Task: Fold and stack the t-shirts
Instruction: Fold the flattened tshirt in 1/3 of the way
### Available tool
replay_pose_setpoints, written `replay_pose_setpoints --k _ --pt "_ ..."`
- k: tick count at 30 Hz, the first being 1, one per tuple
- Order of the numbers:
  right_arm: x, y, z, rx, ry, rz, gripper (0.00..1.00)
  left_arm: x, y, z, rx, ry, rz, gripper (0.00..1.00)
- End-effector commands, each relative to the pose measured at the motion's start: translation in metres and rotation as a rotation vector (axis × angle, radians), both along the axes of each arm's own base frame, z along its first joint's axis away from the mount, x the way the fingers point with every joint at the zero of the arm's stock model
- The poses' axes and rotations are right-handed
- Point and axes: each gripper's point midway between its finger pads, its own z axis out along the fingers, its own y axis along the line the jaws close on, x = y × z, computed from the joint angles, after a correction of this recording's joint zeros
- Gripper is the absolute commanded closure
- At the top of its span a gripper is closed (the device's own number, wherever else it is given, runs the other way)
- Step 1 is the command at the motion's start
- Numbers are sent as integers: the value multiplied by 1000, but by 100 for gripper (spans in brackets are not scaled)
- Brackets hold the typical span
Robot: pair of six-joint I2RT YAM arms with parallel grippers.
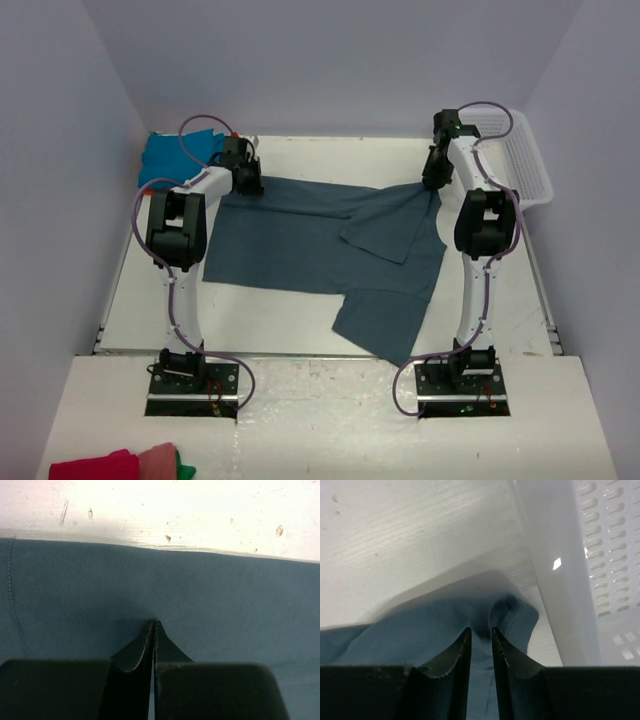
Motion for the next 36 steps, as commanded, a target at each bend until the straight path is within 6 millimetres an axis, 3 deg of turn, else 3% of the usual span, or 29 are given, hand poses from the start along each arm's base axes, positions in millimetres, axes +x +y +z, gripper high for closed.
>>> replay_pose_setpoints --k 1,4,6,7,8,9,11,12,14,15,16,18,19,20,22,25,28,31,36 --pt "-1 -9 0 -21 17 3 73 -6 8 -7 13 25 0 100" --pt "1 -13 10 -56 -20 -12 57 -5 8 -9 11 30 -2 100" --pt "0 -12 31 -66 -96 -8 53 -5 7 -10 7 32 -6 100" --pt "-9 -9 27 -68 -89 -1 51 -5 6 -10 4 33 -8 100" --pt "-5 -8 54 -64 -166 -3 46 -5 5 -10 -1 32 -12 100" --pt "-9 -6 60 -62 -177 -1 45 -6 4 -11 -3 34 -13 100" --pt "-21 2 65 -42 -174 5 43 -6 1 -7 -21 29 -21 100" --pt "-25 11 77 -27 -194 22 42 -5 -1 -4 -27 21 -26 100" --pt "-43 24 71 -4 -157 41 42 -4 -8 5 -42 3 -42 100" --pt "-50 37 78 5 -168 70 41 -3 -11 10 -43 -10 -52 99" --pt "-64 43 65 9 -127 78 41 -3 -18 20 -42 -32 -67 97" --pt "-81 62 63 33 -108 114 41 -3 -29 32 -39 -59 -87 92" --pt "-96 67 49 46 -63 108 41 -2 -33 43 -42 -81 -94 90" --pt "-99 74 46 59 -71 124 42 -2 -36 49 -43 -94 -99 82" --pt "-121 85 33 95 -29 129 46 -3 -49 62 -57 -116 -118 74" --pt "-143 97 19 148 -4 112 54 -9 -70 71 -64 -135 -158 70" --pt "-157 97 9 170 8 68 59 -16 -88 72 -68 -133 -193 68" --pt "-160 96 20 202 -63 23 58 -23 -105 72 -79 -133 -229 67" --pt "-172 101 10 321 -86 -62 58 -28 -117 72 -100 -130 -259 66"
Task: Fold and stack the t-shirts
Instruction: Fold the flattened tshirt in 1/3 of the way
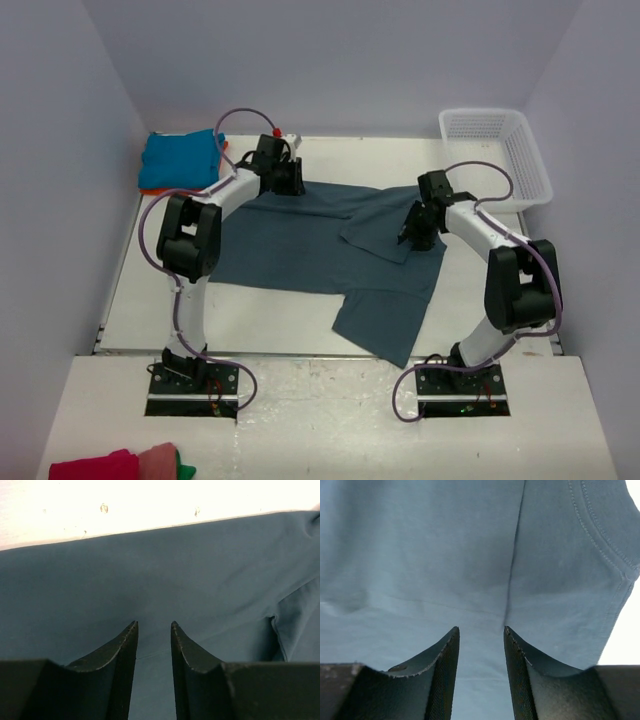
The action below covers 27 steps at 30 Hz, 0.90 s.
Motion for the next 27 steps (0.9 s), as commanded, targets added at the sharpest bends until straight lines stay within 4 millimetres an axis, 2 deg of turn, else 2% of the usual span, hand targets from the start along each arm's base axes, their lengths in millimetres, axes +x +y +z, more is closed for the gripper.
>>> replay_pose_setpoints --k 1,10,23,27 --pt "14 14 13 137 -102 -85 58 5 -4 29 -41 -64 -19 66" --pt "-10 24 -17 253 -59 -212 68 2 -4 22 -40 -53 -23 65" --pt "-20 14 -17 225 -70 -280 68 2 -8 20 -58 -50 -33 65" --pt "-26 4 -17 187 -78 -332 68 1 -7 19 -55 -47 -35 65"
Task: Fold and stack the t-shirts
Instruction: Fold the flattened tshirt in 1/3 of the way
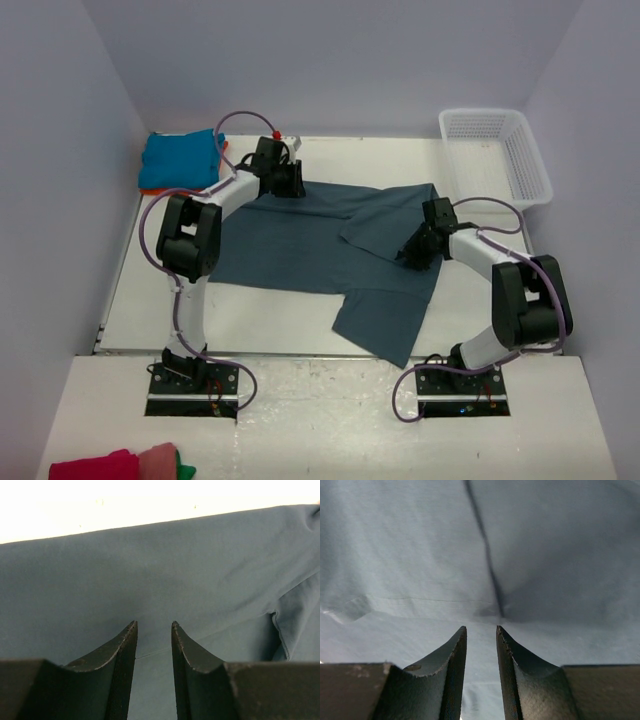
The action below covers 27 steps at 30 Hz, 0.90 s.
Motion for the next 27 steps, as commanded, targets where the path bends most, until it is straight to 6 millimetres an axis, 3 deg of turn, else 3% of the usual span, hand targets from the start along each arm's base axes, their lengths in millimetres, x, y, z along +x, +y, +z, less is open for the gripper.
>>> replay_pose_setpoints --k 1,8,18,27 --pt "1 -11 9 -35 -33 -79 68 6 -4 25 -37 -58 -15 65" --pt "1 -21 9 -84 -8 -115 68 5 -4 25 -38 -60 -17 65" --pt "14 -16 5 -80 1 -99 69 5 -4 25 -38 -66 -24 65" --pt "14 -17 3 -89 27 -92 74 5 -3 29 -35 -73 -22 65"
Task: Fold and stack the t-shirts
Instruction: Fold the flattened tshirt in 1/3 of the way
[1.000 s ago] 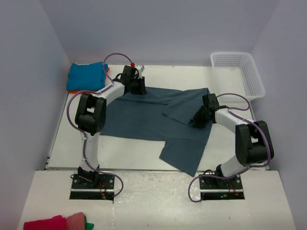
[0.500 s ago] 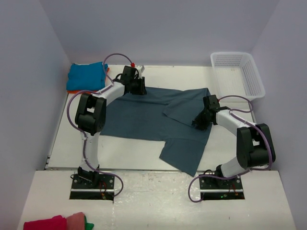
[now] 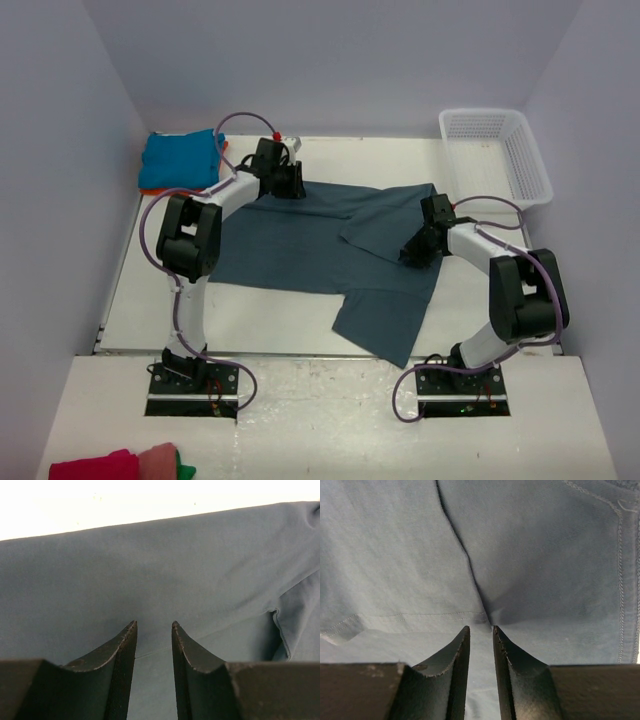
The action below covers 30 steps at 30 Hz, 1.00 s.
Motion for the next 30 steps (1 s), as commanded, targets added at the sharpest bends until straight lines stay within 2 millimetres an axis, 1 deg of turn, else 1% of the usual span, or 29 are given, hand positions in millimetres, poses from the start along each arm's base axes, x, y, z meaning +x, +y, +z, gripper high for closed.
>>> replay_pose_setpoints --k 1,3,8,12,14,15,16,23,30 --pt "13 -5 8 -32 -16 -23 74 7 -2 33 -33 -81 -16 65" --pt "11 0 8 -8 -5 -11 75 6 -1 32 -30 -79 -14 64" --pt "5 -2 5 -23 29 -8 76 6 3 38 -39 -93 -8 64" --pt "3 -1 4 -26 51 4 76 5 4 39 -48 -93 -8 64" --pt "6 0 5 -26 54 2 76 5 4 39 -54 -94 -12 64" --pt "3 -1 2 -30 78 4 76 4 4 37 -55 -88 -12 64" --pt "6 1 4 -27 76 4 76 4 5 39 -56 -91 -10 64" --pt "9 2 3 -42 112 3 77 4 8 43 -78 -103 -13 64" --pt "1 3 1 -47 150 -3 77 3 9 49 -101 -111 -18 64"
